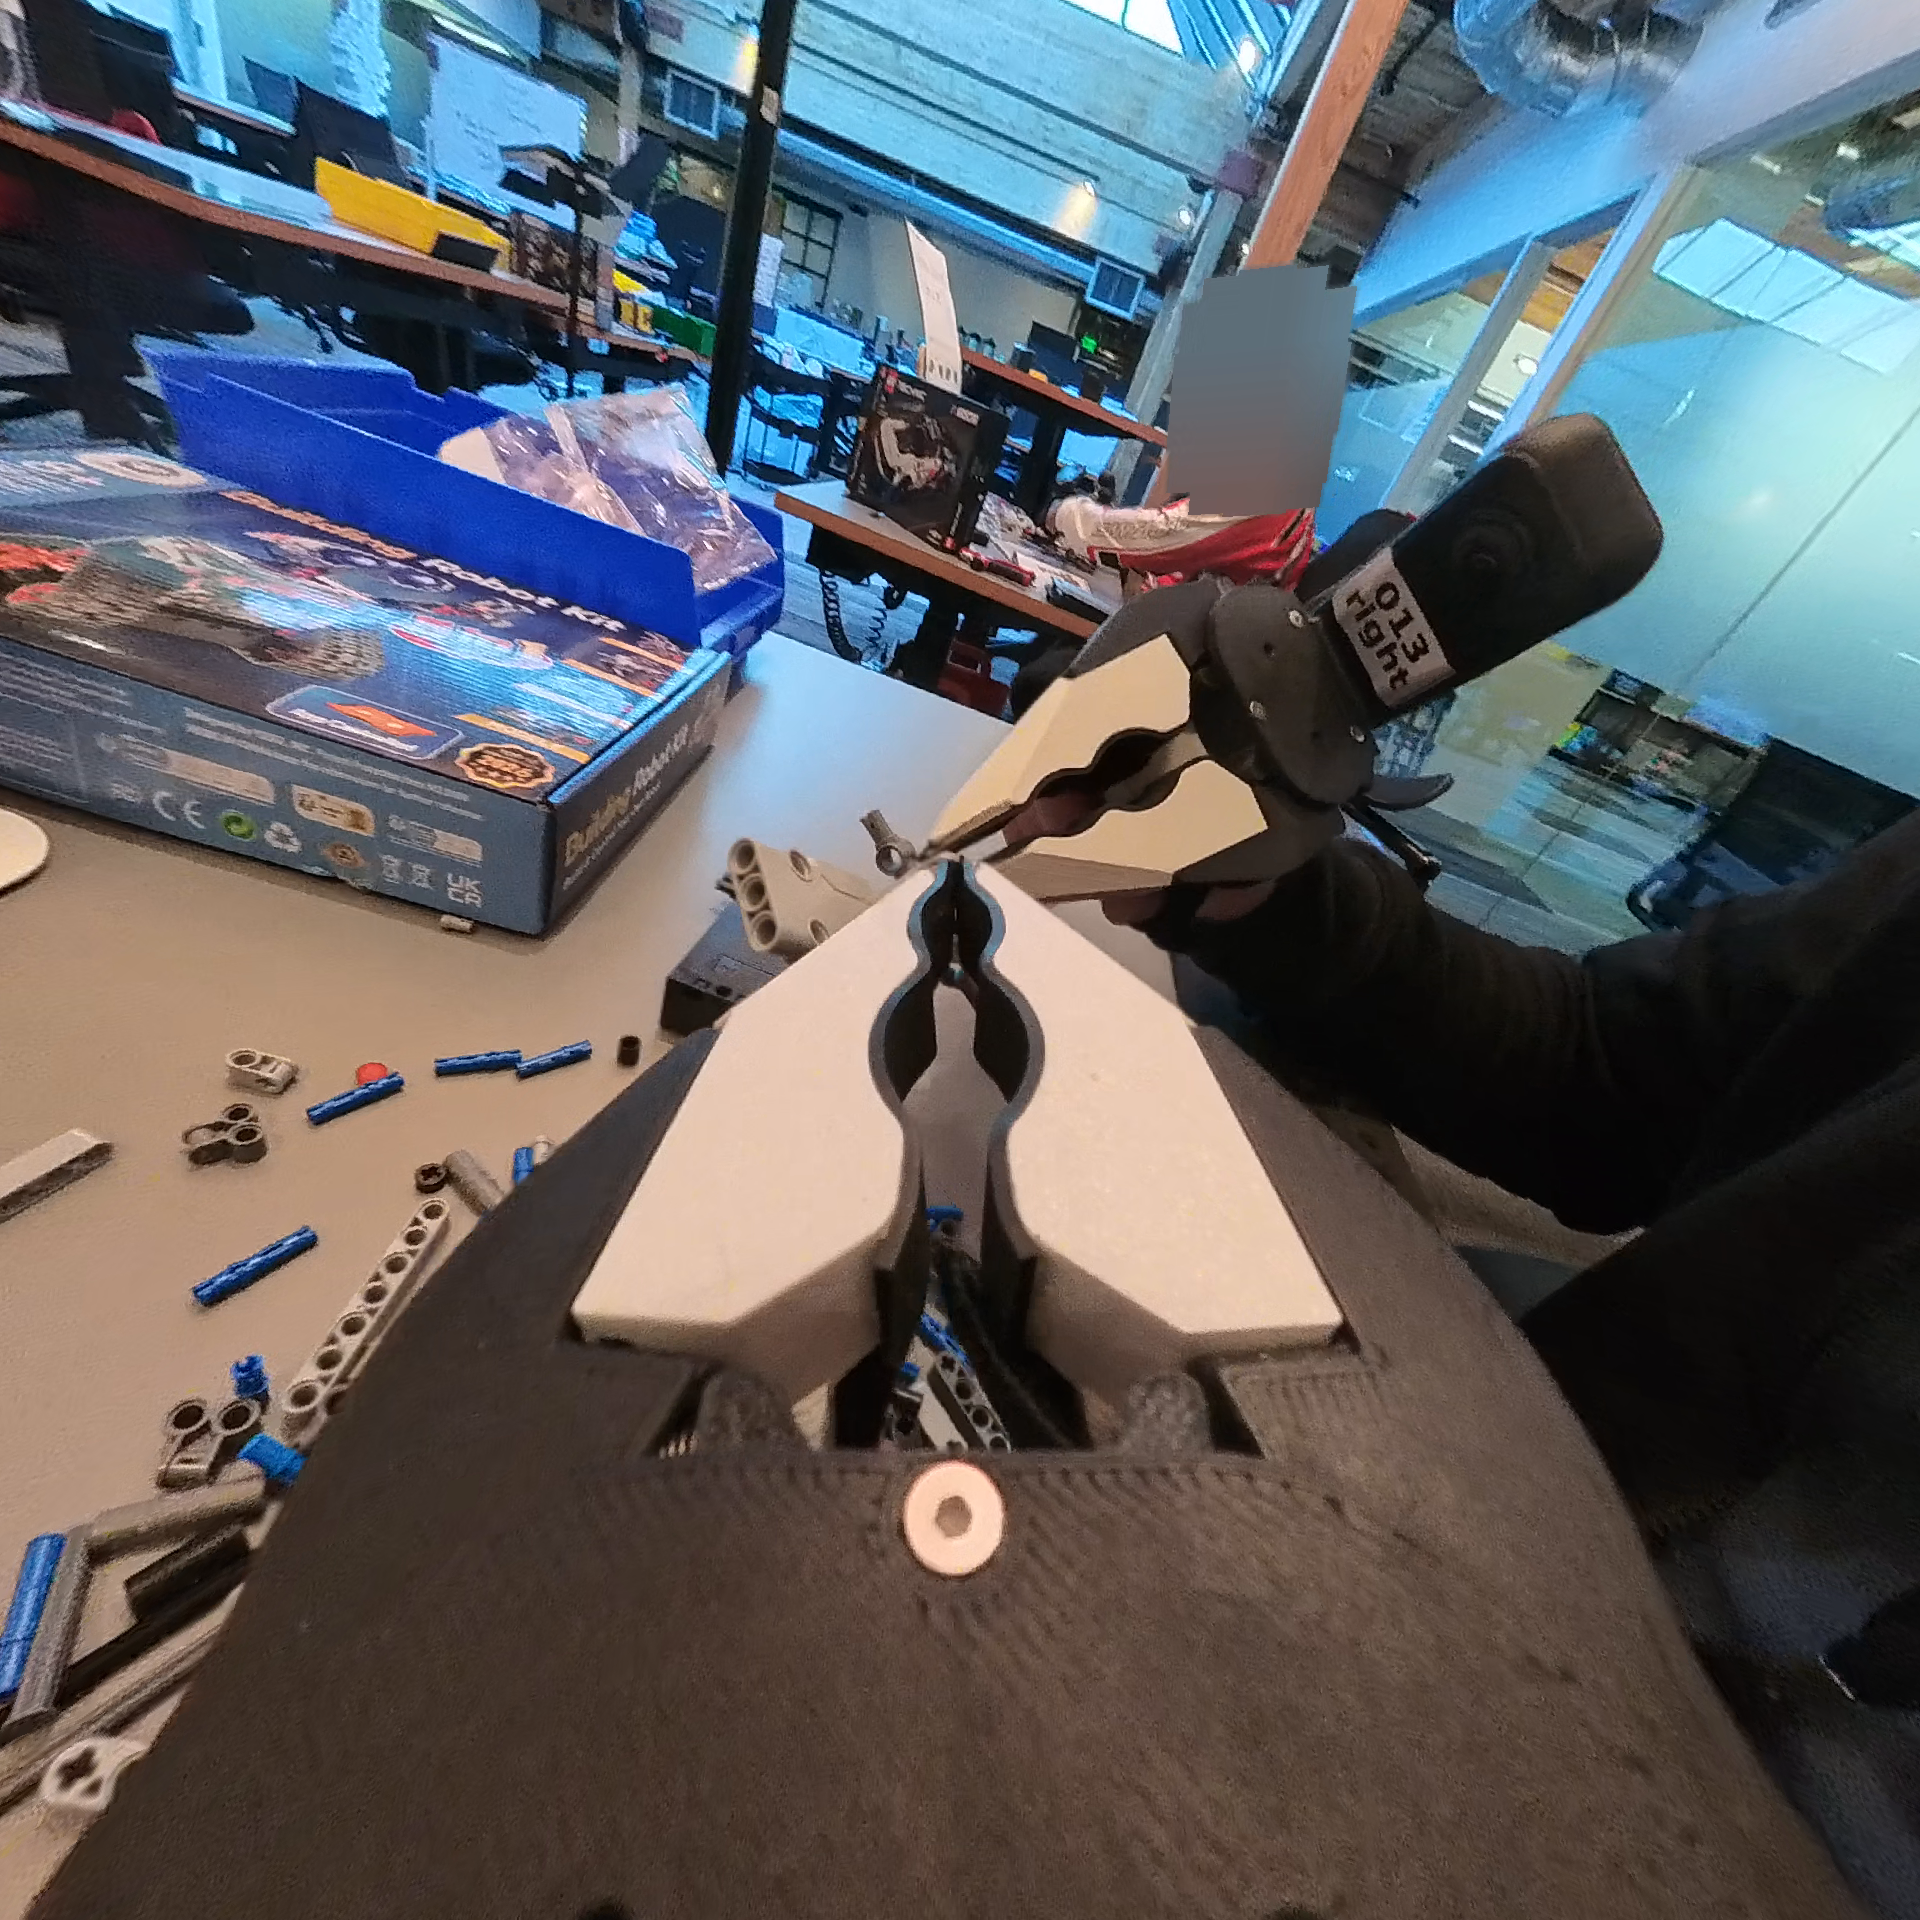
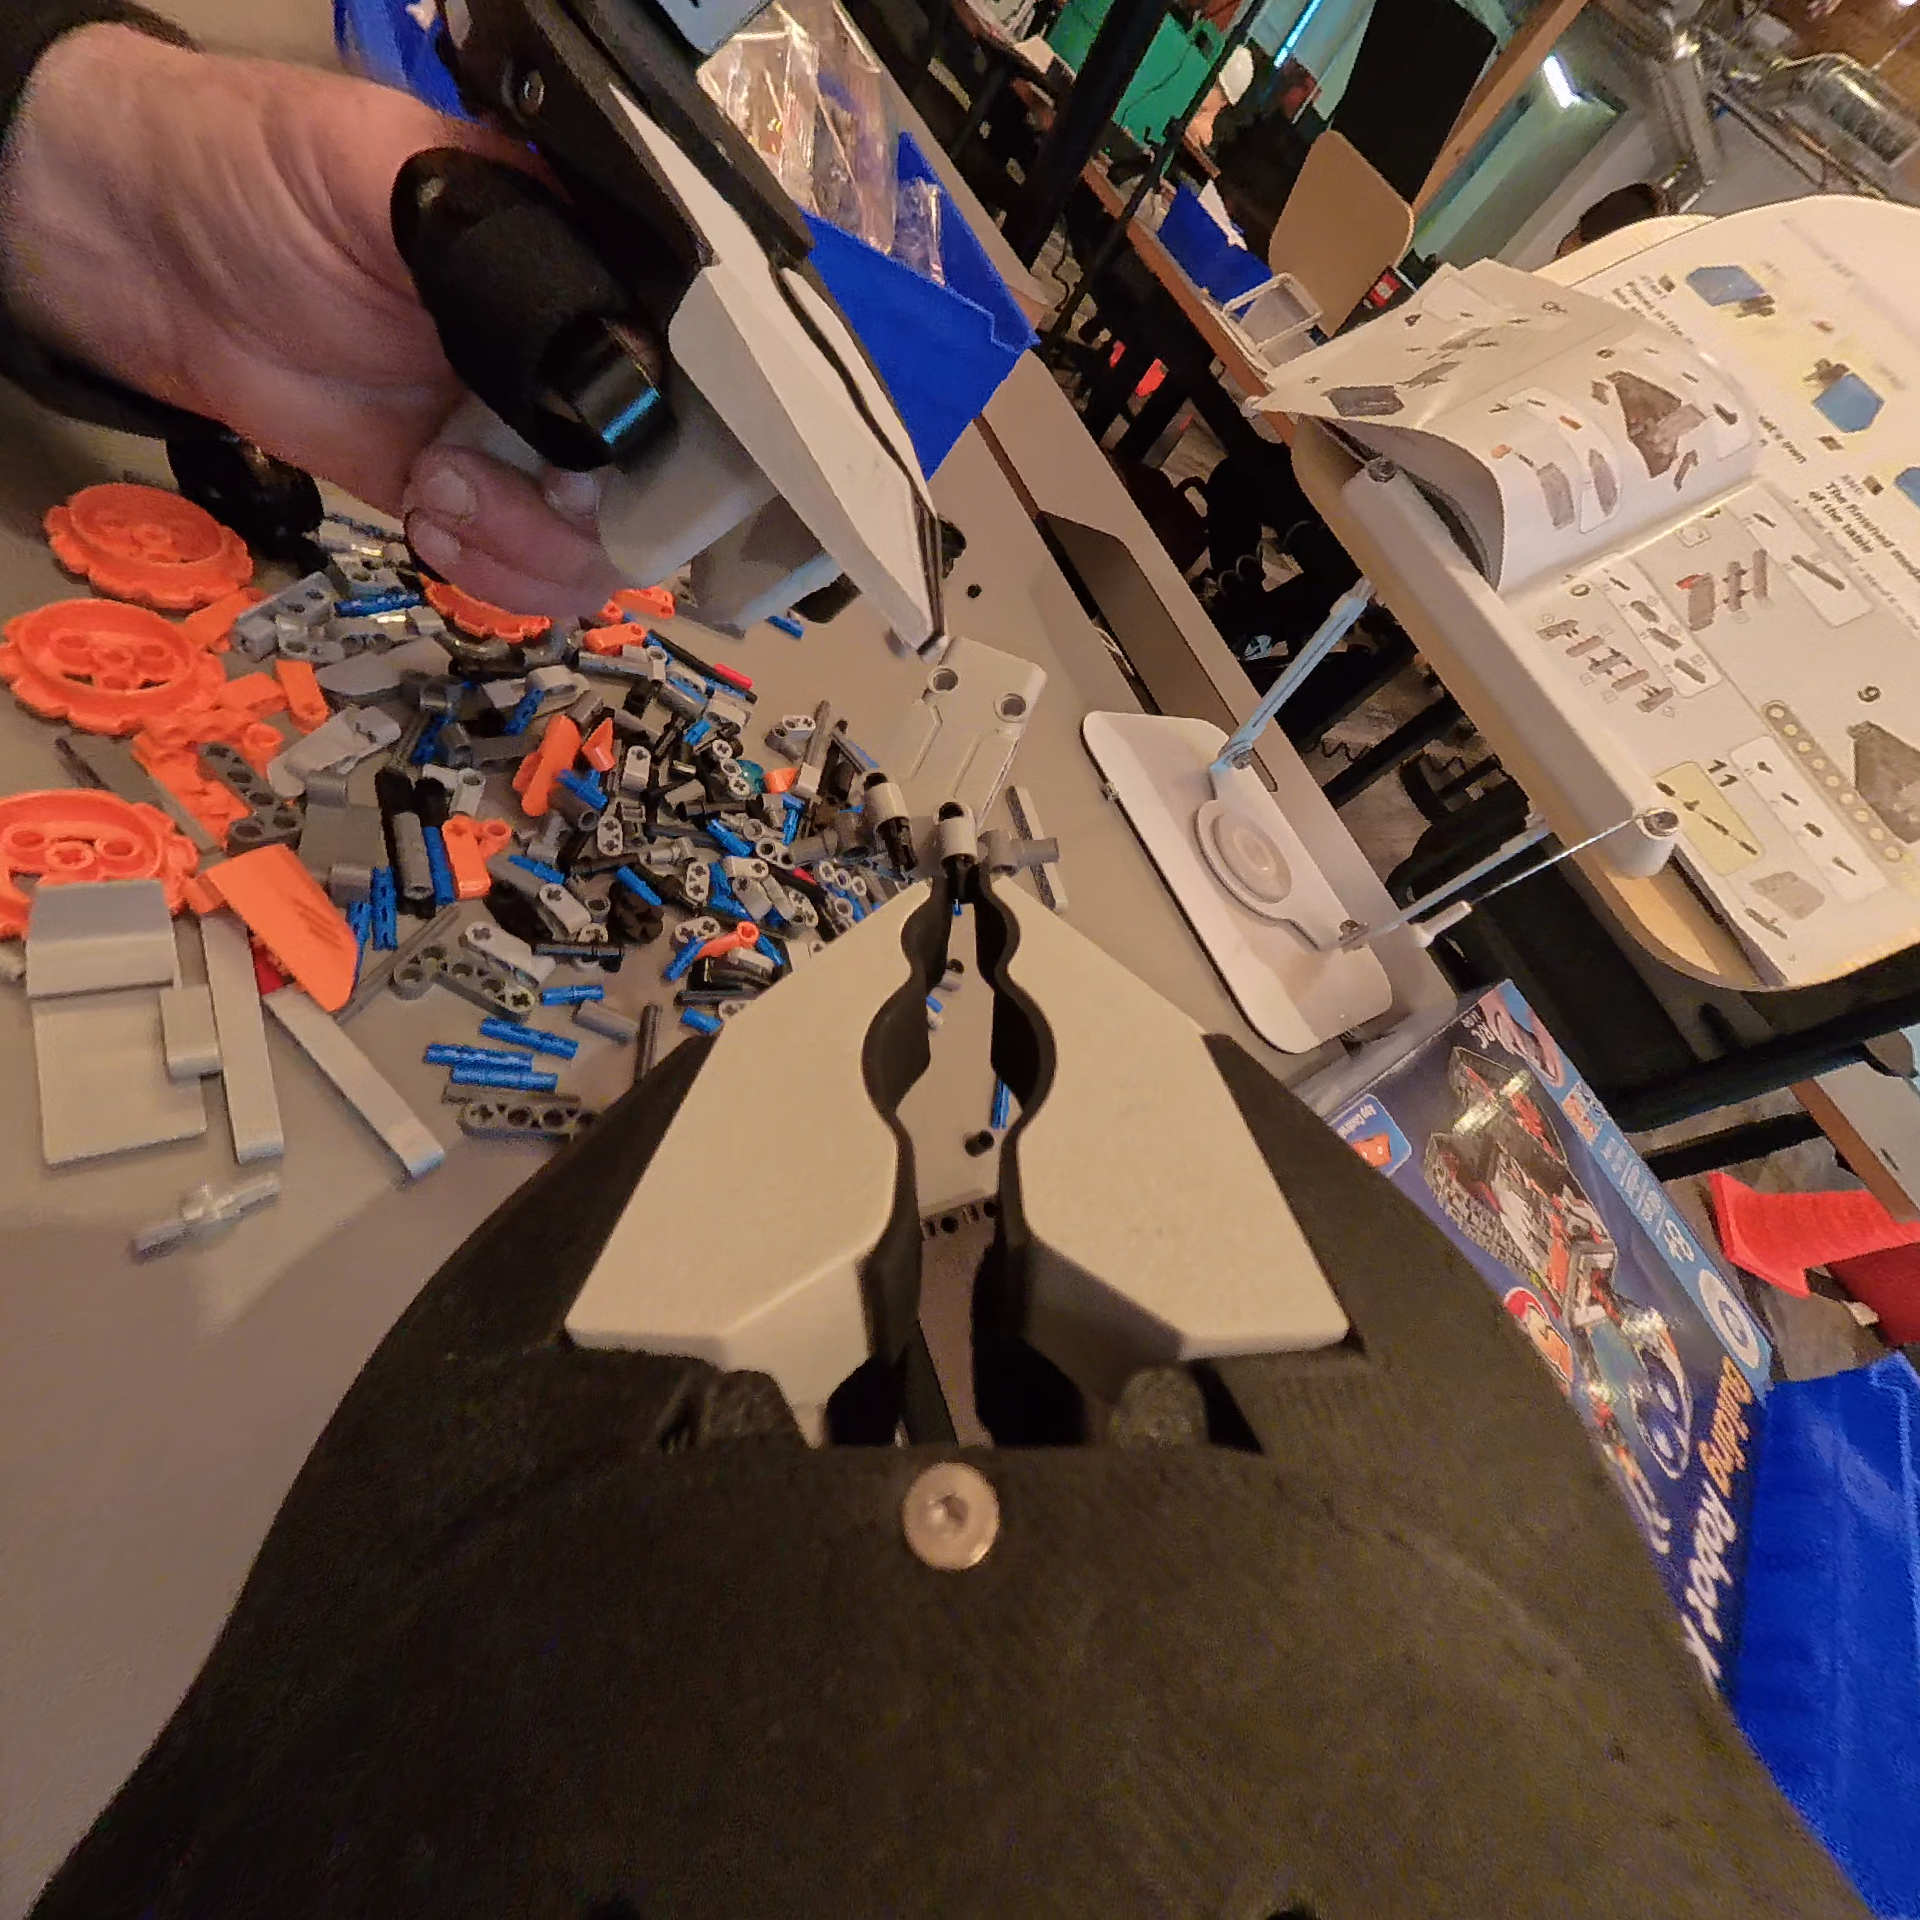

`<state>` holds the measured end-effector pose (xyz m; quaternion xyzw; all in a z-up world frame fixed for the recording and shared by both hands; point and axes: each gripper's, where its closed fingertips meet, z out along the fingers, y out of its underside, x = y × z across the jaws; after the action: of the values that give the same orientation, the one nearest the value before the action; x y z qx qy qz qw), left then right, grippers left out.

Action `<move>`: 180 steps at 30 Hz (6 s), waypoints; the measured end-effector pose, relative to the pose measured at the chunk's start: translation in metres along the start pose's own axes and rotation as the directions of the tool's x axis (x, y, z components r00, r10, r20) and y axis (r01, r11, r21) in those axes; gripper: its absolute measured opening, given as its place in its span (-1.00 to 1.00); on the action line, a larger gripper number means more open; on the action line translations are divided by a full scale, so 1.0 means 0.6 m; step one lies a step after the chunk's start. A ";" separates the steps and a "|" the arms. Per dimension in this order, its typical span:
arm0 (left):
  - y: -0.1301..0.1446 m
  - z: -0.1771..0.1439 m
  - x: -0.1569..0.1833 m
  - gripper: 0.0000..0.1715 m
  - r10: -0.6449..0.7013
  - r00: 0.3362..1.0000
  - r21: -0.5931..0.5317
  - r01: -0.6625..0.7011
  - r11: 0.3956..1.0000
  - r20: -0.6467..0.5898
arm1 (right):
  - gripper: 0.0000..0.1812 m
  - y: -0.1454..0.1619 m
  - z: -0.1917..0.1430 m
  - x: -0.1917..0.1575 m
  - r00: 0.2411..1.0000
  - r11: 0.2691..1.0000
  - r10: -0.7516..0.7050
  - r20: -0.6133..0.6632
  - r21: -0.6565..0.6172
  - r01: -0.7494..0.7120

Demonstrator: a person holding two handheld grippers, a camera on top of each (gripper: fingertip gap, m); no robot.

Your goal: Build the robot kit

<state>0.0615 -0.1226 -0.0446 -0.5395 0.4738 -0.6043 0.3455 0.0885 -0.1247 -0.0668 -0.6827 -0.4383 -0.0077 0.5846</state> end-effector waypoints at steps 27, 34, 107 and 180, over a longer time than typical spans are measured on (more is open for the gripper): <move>-0.017 -0.019 -0.033 -0.81 -0.146 0.989 0.073 0.146 0.987 -0.001 | -0.97 -0.032 0.014 -0.001 0.998 0.997 -0.043 -0.053 0.056 0.046; -0.024 -0.021 -0.036 -0.94 -0.132 0.990 0.101 0.128 0.987 0.040 | -0.97 -0.029 0.024 0.008 0.995 0.999 -0.017 -0.095 0.030 0.020; -0.055 -0.001 -0.056 -0.94 -0.161 0.973 0.200 0.127 0.972 0.168 | -1.00 -0.010 0.034 0.026 0.988 0.998 0.049 -0.147 -0.032 -0.054; 0.001 0.226 0.012 -0.64 0.170 0.962 -0.244 -0.220 0.944 -0.213 | -0.72 0.073 -0.080 0.048 0.790 0.890 0.385 0.477 0.035 -0.454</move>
<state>0.1927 -0.1564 -0.0473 -0.4712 0.6322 -0.5466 0.2819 0.1570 -0.1433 -0.0713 -0.6999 -0.3999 0.3160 0.5003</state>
